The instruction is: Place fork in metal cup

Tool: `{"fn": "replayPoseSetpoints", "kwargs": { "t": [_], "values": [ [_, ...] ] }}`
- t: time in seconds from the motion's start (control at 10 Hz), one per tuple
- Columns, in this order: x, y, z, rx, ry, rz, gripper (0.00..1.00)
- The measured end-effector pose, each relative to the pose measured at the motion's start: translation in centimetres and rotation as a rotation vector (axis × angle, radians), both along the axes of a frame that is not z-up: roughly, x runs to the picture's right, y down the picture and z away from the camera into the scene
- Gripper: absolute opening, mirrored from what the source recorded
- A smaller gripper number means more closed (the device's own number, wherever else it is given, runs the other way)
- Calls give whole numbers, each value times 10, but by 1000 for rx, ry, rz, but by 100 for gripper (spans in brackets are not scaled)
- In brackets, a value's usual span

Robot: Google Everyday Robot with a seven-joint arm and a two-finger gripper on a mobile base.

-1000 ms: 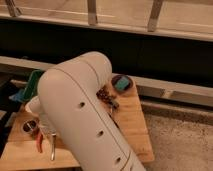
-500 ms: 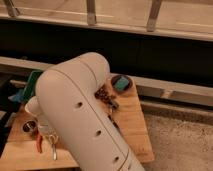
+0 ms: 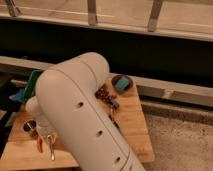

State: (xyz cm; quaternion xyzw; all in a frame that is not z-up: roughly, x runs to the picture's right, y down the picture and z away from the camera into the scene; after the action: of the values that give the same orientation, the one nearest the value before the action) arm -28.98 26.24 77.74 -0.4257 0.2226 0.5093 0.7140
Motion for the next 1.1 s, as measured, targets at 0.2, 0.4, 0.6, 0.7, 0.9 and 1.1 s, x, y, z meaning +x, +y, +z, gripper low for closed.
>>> {"fn": "replayPoseSetpoints", "kwargs": {
  "t": [0.2, 0.4, 0.6, 0.7, 0.9, 1.1],
  "values": [
    [12, -29, -13, 34, -53, 57, 0],
    [24, -75, -33, 72, -137, 131, 0],
    [42, -125, -43, 119, -218, 189, 0],
    [46, -142, -47, 137, -251, 206, 0],
    [52, -189, -57, 191, -346, 235, 0],
    [48, -212, -69, 234, -397, 243, 0]
  ]
}}
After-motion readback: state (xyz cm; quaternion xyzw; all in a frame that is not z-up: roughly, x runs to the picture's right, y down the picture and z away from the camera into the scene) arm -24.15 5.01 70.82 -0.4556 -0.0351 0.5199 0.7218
